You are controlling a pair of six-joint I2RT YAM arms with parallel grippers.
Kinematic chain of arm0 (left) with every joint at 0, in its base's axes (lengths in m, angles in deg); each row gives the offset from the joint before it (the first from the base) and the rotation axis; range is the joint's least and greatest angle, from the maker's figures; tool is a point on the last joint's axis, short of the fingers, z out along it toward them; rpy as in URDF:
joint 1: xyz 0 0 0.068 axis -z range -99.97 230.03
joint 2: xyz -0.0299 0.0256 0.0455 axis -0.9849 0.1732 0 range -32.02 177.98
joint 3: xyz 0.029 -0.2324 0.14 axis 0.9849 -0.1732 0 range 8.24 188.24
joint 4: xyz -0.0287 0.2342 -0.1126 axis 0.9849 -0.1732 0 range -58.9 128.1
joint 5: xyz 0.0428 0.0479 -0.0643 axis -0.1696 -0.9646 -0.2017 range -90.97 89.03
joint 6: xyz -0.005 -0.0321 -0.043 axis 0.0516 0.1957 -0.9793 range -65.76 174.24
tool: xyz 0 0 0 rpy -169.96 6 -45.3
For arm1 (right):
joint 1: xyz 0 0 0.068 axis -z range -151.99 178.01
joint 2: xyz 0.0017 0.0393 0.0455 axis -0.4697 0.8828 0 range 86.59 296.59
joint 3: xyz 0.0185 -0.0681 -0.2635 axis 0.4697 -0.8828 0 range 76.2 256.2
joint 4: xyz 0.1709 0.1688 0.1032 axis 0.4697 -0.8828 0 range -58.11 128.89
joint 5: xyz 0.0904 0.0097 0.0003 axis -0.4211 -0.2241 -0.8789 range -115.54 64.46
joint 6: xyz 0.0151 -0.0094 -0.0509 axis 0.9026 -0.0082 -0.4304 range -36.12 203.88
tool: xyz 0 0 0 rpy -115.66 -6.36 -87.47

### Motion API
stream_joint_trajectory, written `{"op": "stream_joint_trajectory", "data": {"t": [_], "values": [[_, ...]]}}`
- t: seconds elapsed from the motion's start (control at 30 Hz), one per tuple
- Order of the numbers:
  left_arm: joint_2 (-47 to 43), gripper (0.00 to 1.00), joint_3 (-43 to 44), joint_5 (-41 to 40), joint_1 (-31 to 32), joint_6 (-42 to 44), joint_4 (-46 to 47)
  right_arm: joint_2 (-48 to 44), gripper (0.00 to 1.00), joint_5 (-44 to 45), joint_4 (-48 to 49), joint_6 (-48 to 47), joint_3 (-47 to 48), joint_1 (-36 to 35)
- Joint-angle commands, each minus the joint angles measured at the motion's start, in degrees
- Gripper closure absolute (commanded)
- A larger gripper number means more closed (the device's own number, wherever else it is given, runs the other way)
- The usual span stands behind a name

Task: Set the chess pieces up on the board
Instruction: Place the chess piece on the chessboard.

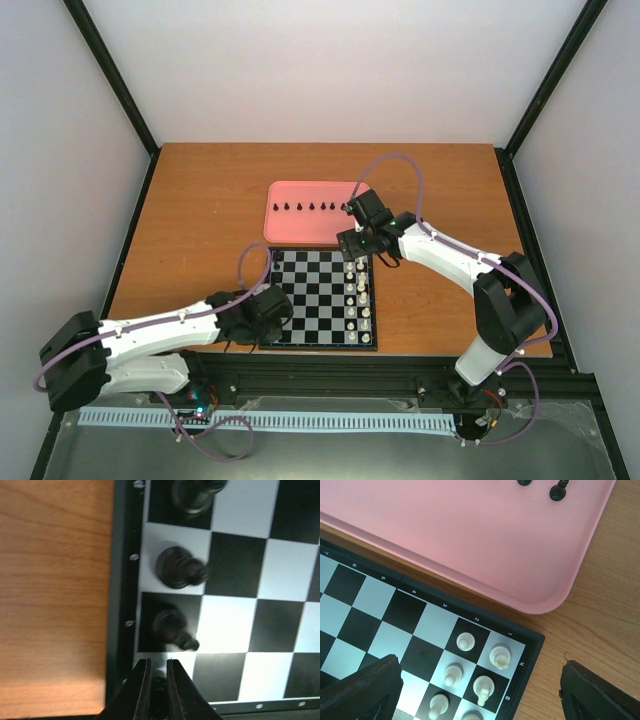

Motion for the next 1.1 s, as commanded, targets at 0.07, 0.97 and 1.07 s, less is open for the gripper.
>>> {"op": "stream_joint_trajectory", "data": {"t": [0.07, 0.97, 1.07], "values": [[-6.0, 0.99, -2.1, 0.3, 0.8, -2.0, -8.4, -1.6, 0.01, -0.1, 0.8, 0.0, -1.4, 0.4], [2.0, 0.99, 3.2, -0.9, 0.7, 0.1, -4.8, -2.3, 0.01, 0.2, 1.2, -0.1, -2.2, 0.4], [1.5, 0.99, 2.9, -0.2, 0.7, 0.1, -5.1, -2.3, 0.01, 0.0, 1.3, -0.1, -2.5, 0.4]]}}
